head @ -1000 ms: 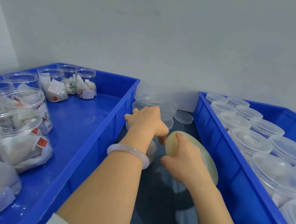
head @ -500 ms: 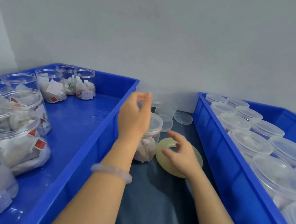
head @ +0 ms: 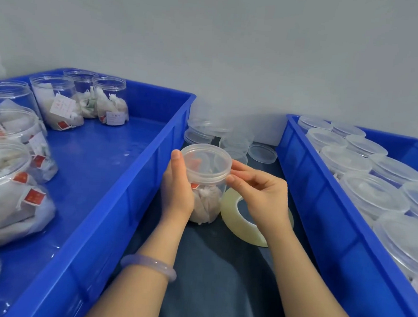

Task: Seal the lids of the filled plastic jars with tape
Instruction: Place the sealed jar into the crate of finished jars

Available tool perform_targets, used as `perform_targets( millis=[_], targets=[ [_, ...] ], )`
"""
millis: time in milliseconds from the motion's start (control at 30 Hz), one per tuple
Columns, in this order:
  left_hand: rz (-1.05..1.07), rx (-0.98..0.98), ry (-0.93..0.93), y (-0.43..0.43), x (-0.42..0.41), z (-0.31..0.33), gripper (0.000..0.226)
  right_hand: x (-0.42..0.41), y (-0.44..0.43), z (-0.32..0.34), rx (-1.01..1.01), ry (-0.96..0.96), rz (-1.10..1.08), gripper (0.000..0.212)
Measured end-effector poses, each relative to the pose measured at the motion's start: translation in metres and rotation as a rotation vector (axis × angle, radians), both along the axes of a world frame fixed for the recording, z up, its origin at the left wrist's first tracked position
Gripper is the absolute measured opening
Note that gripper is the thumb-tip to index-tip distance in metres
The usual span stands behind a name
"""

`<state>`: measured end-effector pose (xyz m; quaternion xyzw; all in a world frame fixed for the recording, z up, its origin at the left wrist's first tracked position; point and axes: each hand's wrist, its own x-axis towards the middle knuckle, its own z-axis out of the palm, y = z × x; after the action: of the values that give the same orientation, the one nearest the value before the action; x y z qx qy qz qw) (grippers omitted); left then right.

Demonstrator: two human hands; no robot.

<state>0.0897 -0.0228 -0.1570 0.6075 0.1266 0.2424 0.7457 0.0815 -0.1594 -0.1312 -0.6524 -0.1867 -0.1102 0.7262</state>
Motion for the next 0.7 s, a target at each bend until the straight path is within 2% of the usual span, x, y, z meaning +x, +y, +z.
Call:
perform_targets(
  millis=[133,233,367,467,533,633,700],
  targets=[
    [-0.005,-0.045,-0.026,-0.001,0.0,0.001,0.076,0.0,0.0,0.0,-0.108,-0.048,-0.049,0.016],
    [-0.005,-0.047,-0.021,-0.002,-0.001,0.002,0.075,-0.001,0.002,-0.002,-0.223,-0.095,-0.112,0.014],
    [0.042,0.034,-0.03,-0.003,-0.002,0.004,0.069,0.0,-0.006,0.002,-0.321,-0.087,-0.069,0.025],
    [0.035,0.039,-0.032,-0.002,-0.001,0.005,0.065,0.0,-0.014,0.006,-0.287,-0.019,0.058,0.028],
    [0.03,0.047,-0.03,-0.003,-0.001,0.004,0.067,-0.002,-0.015,0.007,-0.216,0.013,0.106,0.018],
    [0.022,0.024,-0.024,-0.003,-0.001,0.004,0.07,-0.004,-0.011,0.005,-0.19,0.021,0.073,0.03],
    [0.016,0.0,-0.025,-0.003,-0.001,0.004,0.07,-0.004,-0.009,0.005,-0.216,0.008,0.035,0.024]
  ],
)
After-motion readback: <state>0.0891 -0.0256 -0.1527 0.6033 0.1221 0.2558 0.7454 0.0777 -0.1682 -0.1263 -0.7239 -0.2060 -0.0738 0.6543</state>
